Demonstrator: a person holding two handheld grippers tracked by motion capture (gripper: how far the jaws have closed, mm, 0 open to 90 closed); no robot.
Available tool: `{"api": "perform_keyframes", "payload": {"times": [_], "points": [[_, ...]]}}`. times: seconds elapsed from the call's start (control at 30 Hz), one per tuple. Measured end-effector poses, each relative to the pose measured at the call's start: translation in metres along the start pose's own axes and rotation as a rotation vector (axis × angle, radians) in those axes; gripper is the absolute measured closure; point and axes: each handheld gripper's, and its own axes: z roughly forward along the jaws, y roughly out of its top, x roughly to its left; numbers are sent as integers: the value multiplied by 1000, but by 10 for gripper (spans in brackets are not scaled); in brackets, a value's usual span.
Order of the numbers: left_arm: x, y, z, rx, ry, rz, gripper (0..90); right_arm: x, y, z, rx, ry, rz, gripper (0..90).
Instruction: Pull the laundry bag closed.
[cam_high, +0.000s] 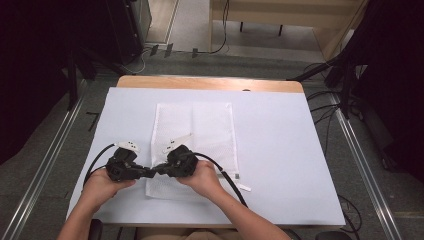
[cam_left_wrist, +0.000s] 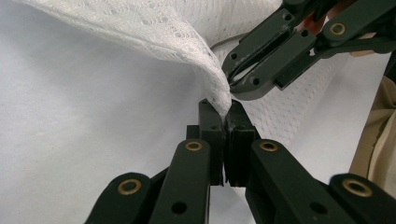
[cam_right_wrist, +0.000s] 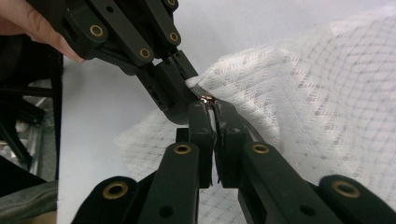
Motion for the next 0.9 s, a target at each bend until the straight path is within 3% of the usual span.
{"api": "perform_keyframes", "payload": {"times": [0.27, 0.47, 0.9], "points": [[0, -2, -4, -19, -4, 13, 891, -3, -4, -5, 21, -17, 7, 887], [2, -2, -3, -28, -30, 31, 888, -5, -9, -8, 13, -15, 13, 886], [4, -4, -7, -39, -43, 16, 889, -9, -14, -12, 16, -24, 19, 886]]}}
